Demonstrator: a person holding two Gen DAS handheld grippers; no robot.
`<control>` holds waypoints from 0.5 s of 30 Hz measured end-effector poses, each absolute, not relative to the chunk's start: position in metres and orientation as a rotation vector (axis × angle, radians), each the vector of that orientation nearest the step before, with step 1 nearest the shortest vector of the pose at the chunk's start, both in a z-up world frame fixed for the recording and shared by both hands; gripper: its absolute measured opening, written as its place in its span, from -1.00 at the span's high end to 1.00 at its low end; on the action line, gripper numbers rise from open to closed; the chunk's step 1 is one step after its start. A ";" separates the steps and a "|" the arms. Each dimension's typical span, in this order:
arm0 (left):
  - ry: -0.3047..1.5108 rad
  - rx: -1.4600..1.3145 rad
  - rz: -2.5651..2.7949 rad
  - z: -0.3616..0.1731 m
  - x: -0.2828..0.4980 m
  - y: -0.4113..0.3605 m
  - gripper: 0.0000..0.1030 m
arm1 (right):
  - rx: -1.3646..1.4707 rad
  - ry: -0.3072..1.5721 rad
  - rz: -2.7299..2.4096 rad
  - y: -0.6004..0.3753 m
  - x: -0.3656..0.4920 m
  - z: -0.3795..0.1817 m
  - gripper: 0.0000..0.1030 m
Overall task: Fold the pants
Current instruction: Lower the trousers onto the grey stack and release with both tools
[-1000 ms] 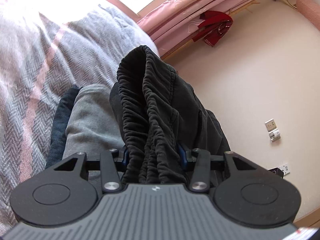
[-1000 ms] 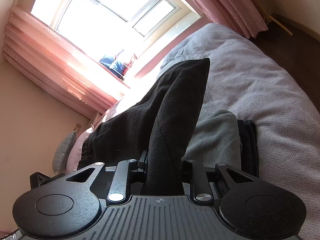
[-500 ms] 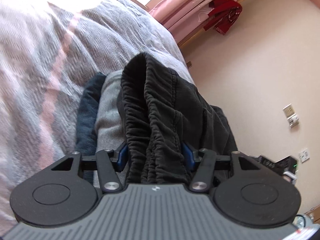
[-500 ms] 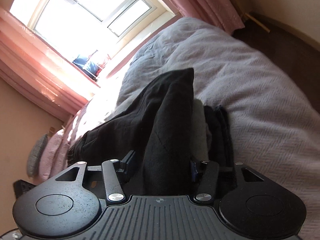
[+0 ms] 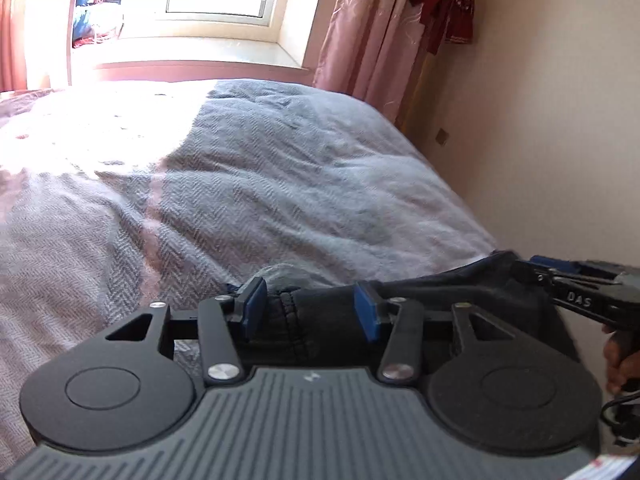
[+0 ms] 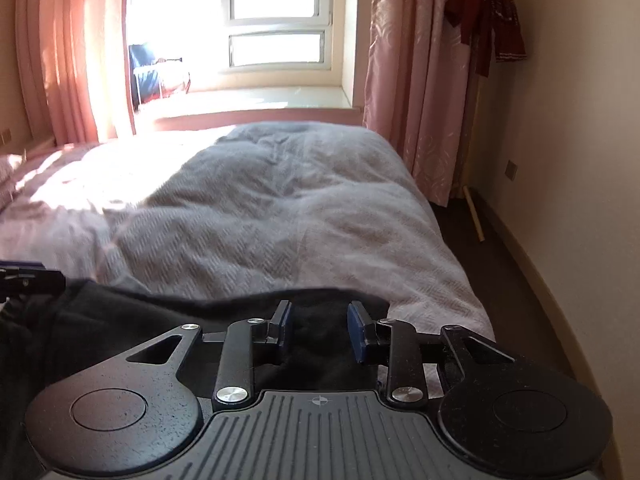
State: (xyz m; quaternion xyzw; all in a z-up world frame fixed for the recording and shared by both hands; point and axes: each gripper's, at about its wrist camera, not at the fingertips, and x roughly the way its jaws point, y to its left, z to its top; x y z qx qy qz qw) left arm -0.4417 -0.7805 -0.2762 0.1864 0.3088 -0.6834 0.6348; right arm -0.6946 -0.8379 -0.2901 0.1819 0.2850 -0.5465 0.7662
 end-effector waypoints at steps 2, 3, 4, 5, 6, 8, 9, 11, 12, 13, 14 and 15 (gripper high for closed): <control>0.698 0.416 -1.546 -0.299 -0.436 -0.782 0.10 | 0.363 0.680 -1.184 -0.840 -0.688 -0.313 0.46; 0.727 0.396 -1.541 -0.310 -0.429 -0.781 0.10 | 0.369 0.685 -1.183 -0.842 -0.688 -0.320 0.46; 0.742 0.379 -1.534 -0.317 -0.425 -0.782 0.10 | 0.380 0.678 -1.181 -0.843 -0.689 -0.322 0.46; 0.731 0.377 -1.530 -0.320 -0.424 -0.781 0.10 | 0.404 0.660 -1.180 -0.844 -0.692 -0.320 0.46; 0.712 0.384 -1.531 -0.321 -0.424 -0.780 0.10 | 0.427 0.639 -1.184 -0.843 -0.696 -0.316 0.46; 0.705 0.387 -1.527 -0.320 -0.422 -0.778 0.08 | 0.447 0.604 -1.205 -0.836 -0.704 -0.303 0.46; 0.720 0.376 -1.520 -0.315 -0.419 -0.776 0.08 | 0.458 0.597 -1.214 -0.830 -0.708 -0.295 0.46; 0.727 0.353 -1.510 -0.301 -0.413 -0.767 0.09 | 0.476 0.569 -1.203 -0.809 -0.719 -0.277 0.46; 0.724 0.348 -1.503 -0.290 -0.411 -0.759 0.09 | 0.474 0.560 -1.202 -0.795 -0.724 -0.268 0.46; 0.722 0.346 -1.508 -0.279 -0.410 -0.750 0.11 | 0.473 0.550 -1.197 -0.781 -0.729 -0.261 0.46; 0.712 0.349 -1.512 -0.267 -0.412 -0.739 0.21 | 0.474 0.539 -1.188 -0.767 -0.735 -0.255 0.46; 0.694 0.353 -1.522 -0.256 -0.414 -0.726 0.21 | 0.483 0.534 -1.186 -0.753 -0.738 -0.250 0.46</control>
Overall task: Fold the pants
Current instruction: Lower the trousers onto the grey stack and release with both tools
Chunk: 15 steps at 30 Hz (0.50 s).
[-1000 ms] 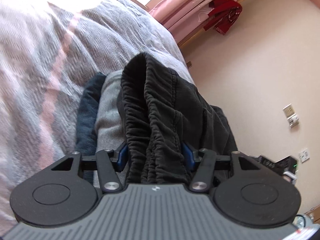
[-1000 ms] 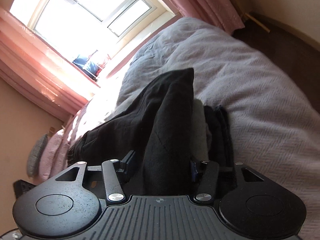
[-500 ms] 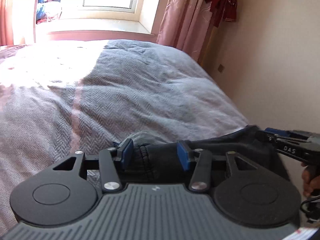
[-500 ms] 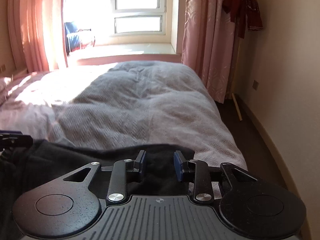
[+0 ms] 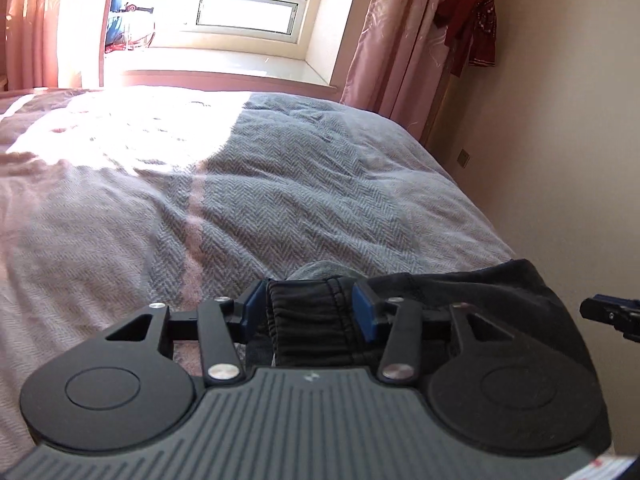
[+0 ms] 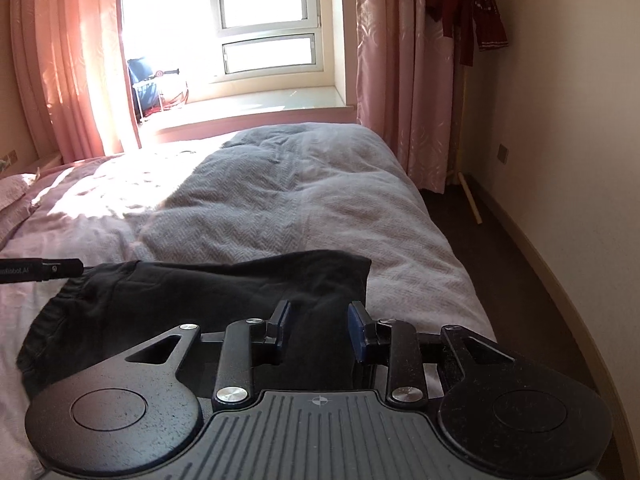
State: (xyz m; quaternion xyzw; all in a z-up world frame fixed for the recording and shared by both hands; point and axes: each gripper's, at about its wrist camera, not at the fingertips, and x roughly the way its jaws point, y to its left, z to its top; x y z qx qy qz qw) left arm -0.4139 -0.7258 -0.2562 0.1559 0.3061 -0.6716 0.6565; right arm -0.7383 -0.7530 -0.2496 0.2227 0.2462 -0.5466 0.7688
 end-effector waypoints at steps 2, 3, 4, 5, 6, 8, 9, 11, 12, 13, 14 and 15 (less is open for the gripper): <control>0.664 0.361 -1.562 -0.238 -0.421 -0.698 0.21 | 0.513 0.520 -1.185 -0.723 -0.744 -0.243 0.45; 0.655 0.371 -1.572 -0.233 -0.425 -0.684 0.21 | 0.528 0.516 -1.180 -0.709 -0.746 -0.242 0.46; 0.653 0.381 -1.580 -0.230 -0.429 -0.673 0.21 | 0.538 0.524 -1.181 -0.697 -0.745 -0.242 0.46; 0.657 0.405 -1.584 -0.230 -0.433 -0.663 0.21 | 0.549 0.537 -1.180 -0.686 -0.742 -0.243 0.46; 0.663 0.431 -1.580 -0.233 -0.437 -0.657 0.21 | 0.559 0.549 -1.170 -0.677 -0.738 -0.246 0.46; 0.703 0.494 -1.537 -0.246 -0.441 -0.653 0.21 | 0.570 0.592 -1.159 -0.668 -0.728 -0.257 0.46; 0.728 0.527 -1.509 -0.255 -0.441 -0.654 0.22 | 0.570 0.630 -1.161 -0.668 -0.723 -0.265 0.46; 0.769 0.559 -1.471 -0.268 -0.439 -0.658 0.01 | 0.565 0.699 -1.171 -0.673 -0.714 -0.280 0.45; 0.789 0.553 -1.463 -0.272 -0.436 -0.659 -0.01 | 0.564 0.714 -1.171 -0.676 -0.711 -0.282 0.44; 0.793 0.549 -1.459 -0.272 -0.436 -0.659 -0.01 | 0.570 0.719 -1.166 -0.681 -0.709 -0.285 0.38; 0.788 0.558 -1.453 -0.270 -0.437 -0.658 0.00 | 0.568 0.737 -1.155 -0.684 -0.705 -0.283 0.36; 0.779 0.574 -1.444 -0.265 -0.438 -0.657 0.00 | 0.555 0.764 -1.142 -0.686 -0.702 -0.279 0.36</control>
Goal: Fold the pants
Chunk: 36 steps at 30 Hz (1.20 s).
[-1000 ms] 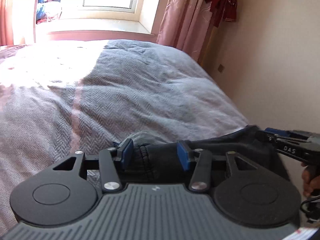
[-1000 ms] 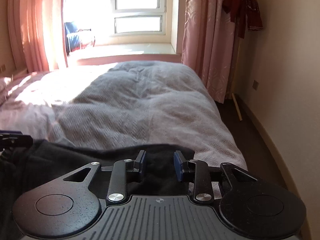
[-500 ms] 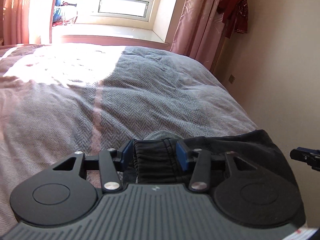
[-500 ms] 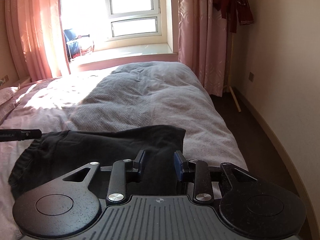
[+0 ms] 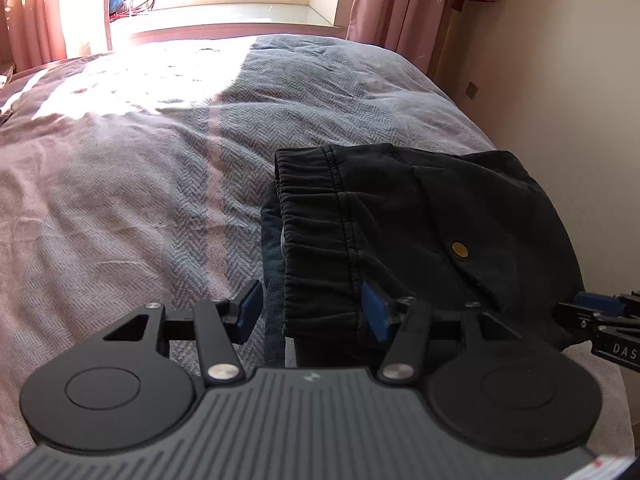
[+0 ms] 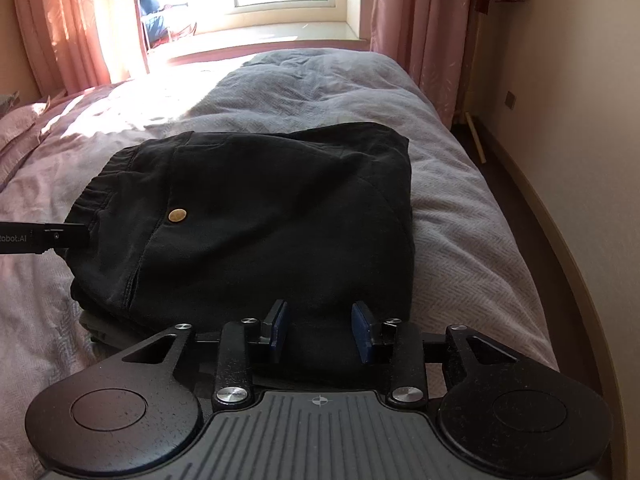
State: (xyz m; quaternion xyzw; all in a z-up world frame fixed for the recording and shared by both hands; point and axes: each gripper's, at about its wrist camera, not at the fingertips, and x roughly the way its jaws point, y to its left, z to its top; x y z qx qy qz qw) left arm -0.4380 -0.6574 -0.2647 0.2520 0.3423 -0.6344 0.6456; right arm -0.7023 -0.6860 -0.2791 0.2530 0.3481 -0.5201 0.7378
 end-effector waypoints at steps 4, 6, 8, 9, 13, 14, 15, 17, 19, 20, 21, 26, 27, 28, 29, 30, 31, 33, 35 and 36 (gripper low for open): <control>0.774 0.564 -1.413 -0.230 -0.437 -0.641 0.15 | 0.571 0.715 -1.125 -0.677 -0.705 -0.244 0.32; 0.783 0.554 -1.400 -0.208 -0.436 -0.624 0.10 | 0.615 0.663 -1.114 -0.663 -0.708 -0.223 0.23; 0.784 0.553 -1.389 -0.187 -0.437 -0.605 0.00 | 0.634 0.631 -1.107 -0.645 -0.707 -0.204 0.09; 0.780 0.559 -1.383 -0.174 -0.439 -0.595 -0.01 | 0.635 0.621 -1.106 -0.635 -0.707 -0.194 0.06; 0.755 0.587 -1.376 -0.136 -0.448 -0.555 -0.24 | 0.645 0.599 -1.097 -0.596 -0.703 -0.159 -0.04; 0.749 0.600 -1.378 -0.130 -0.451 -0.547 -0.27 | 0.651 0.599 -1.094 -0.587 -0.703 -0.151 -0.06; 0.744 0.614 -1.384 -0.123 -0.455 -0.537 -0.27 | 0.659 0.602 -1.093 -0.578 -0.704 -0.144 -0.06; 0.737 0.637 -1.393 -0.111 -0.461 -0.520 -0.34 | 0.671 0.611 -1.094 -0.561 -0.705 -0.131 -0.07; 0.728 0.646 -1.404 -0.103 -0.466 -0.504 -0.37 | 0.678 0.614 -1.094 -0.544 -0.708 -0.120 -0.08; 0.725 0.649 -1.409 -0.099 -0.468 -0.496 -0.40 | 0.684 0.618 -1.095 -0.535 -0.710 -0.116 -0.08; 0.725 0.653 -1.415 -0.095 -0.470 -0.489 -0.42 | 0.691 0.622 -1.098 -0.528 -0.712 -0.112 -0.08; 0.700 0.657 -1.446 -0.080 -0.481 -0.455 -0.60 | 0.726 0.587 -1.127 -0.496 -0.724 -0.097 -0.08; 0.693 0.654 -1.456 -0.076 -0.482 -0.448 -0.62 | 0.726 0.583 -1.136 -0.490 -0.727 -0.095 -0.08; 0.686 0.652 -1.466 -0.074 -0.484 -0.442 -0.63 | 0.725 0.581 -1.142 -0.484 -0.729 -0.093 -0.08; 0.683 0.650 -1.472 -0.072 -0.486 -0.437 -0.65 | 0.726 0.578 -1.149 -0.477 -0.731 -0.091 -0.08; 0.682 0.649 -1.477 -0.069 -0.487 -0.432 -0.67 | 0.727 0.580 -1.155 -0.472 -0.732 -0.090 -0.08; 0.677 0.646 -1.485 -0.067 -0.488 -0.427 -0.70 | 0.730 0.582 -1.158 -0.467 -0.734 -0.088 -0.08; 0.669 0.641 -1.494 -0.064 -0.491 -0.418 -0.76 | 0.733 0.582 -1.160 -0.458 -0.736 -0.086 -0.08; 0.669 0.640 -1.503 -0.063 -0.493 -0.412 -0.81 | 0.735 0.575 -1.163 -0.451 -0.738 -0.084 -0.08; 0.674 0.641 -1.504 -0.063 -0.493 -0.410 -0.82 | 0.738 0.575 -1.162 -0.447 -0.739 -0.084 -0.08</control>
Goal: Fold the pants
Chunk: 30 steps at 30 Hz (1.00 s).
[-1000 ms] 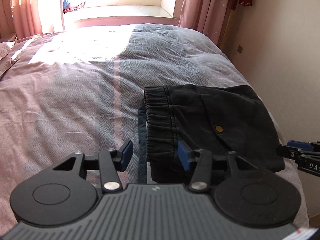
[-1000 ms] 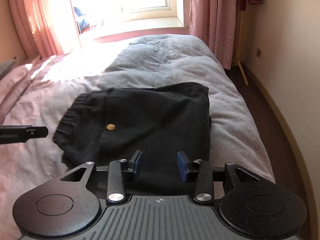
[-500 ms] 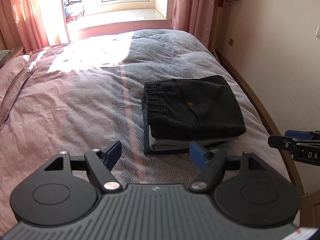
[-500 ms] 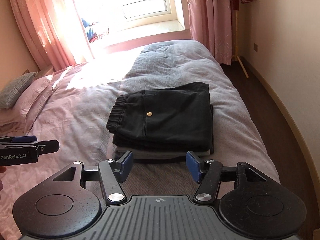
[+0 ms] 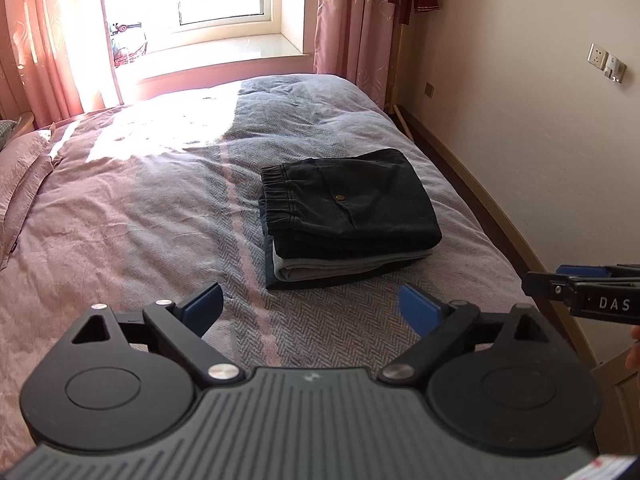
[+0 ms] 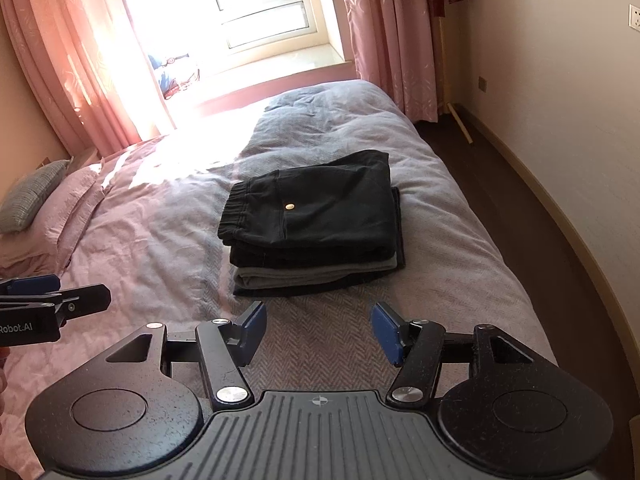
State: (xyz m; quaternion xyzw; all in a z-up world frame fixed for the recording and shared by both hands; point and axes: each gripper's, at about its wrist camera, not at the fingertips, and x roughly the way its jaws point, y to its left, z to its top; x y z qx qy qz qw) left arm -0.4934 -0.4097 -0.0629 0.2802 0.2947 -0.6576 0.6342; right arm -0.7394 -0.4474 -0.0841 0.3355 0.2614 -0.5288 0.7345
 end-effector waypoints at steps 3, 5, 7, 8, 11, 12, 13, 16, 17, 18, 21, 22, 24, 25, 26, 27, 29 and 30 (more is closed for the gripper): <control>0.676 0.641 -1.501 -0.063 -0.496 -0.403 -0.84 | 0.739 0.587 -1.162 -0.440 -0.739 -0.084 -0.08; 0.673 0.638 -1.492 -0.063 -0.497 -0.399 -0.88 | 0.736 0.597 -1.158 -0.437 -0.738 -0.083 -0.08; 0.683 0.634 -1.494 -0.064 -0.497 -0.396 -0.89 | 0.741 0.606 -1.153 -0.432 -0.738 -0.084 -0.08; 0.693 0.635 -1.491 -0.065 -0.497 -0.395 -0.89 | 0.744 0.607 -1.150 -0.431 -0.738 -0.084 -0.08; 0.707 0.648 -1.471 -0.067 -0.497 -0.394 -0.89 | 0.753 0.611 -1.141 -0.427 -0.738 -0.086 -0.08; 0.708 0.653 -1.464 -0.069 -0.497 -0.393 -0.89 | 0.754 0.609 -1.137 -0.426 -0.738 -0.085 -0.08; 0.712 0.653 -1.462 -0.069 -0.496 -0.391 -0.89 | 0.755 0.606 -1.134 -0.425 -0.738 -0.084 -0.08; 0.733 0.651 -1.463 -0.070 -0.496 -0.390 -0.88 | 0.760 0.603 -1.116 -0.422 -0.738 -0.083 -0.08; 0.736 0.654 -1.461 -0.071 -0.497 -0.390 -0.88 | 0.760 0.603 -1.111 -0.421 -0.737 -0.082 -0.08; 0.736 0.658 -1.459 -0.071 -0.497 -0.390 -0.88 | 0.761 0.602 -1.106 -0.420 -0.737 -0.082 -0.08; 0.735 0.668 -1.463 -0.073 -0.499 -0.390 -0.88 | 0.766 0.605 -1.095 -0.420 -0.737 -0.081 -0.08; 0.735 0.670 -1.464 -0.073 -0.500 -0.389 -0.88 | 0.765 0.604 -1.093 -0.420 -0.736 -0.081 -0.08; 0.734 0.674 -1.467 -0.073 -0.502 -0.390 -0.88 | 0.764 0.604 -1.090 -0.419 -0.735 -0.081 -0.08; 0.734 0.675 -1.469 -0.074 -0.503 -0.390 -0.88 | 0.764 0.605 -1.088 -0.419 -0.735 -0.080 -0.08; 0.735 0.677 -1.470 -0.074 -0.504 -0.390 -0.88 | 0.763 0.606 -1.088 -0.419 -0.735 -0.080 -0.08; 0.736 0.680 -1.473 -0.074 -0.504 -0.391 -0.88 | 0.764 0.606 -1.087 -0.419 -0.735 -0.081 -0.08; 0.735 0.682 -1.479 -0.075 -0.506 -0.391 -0.88 | 0.766 0.610 -1.084 -0.419 -0.735 -0.081 -0.08; 0.734 0.684 -1.481 -0.075 -0.507 -0.390 -0.88 | 0.767 0.611 -1.083 -0.420 -0.734 -0.082 -0.08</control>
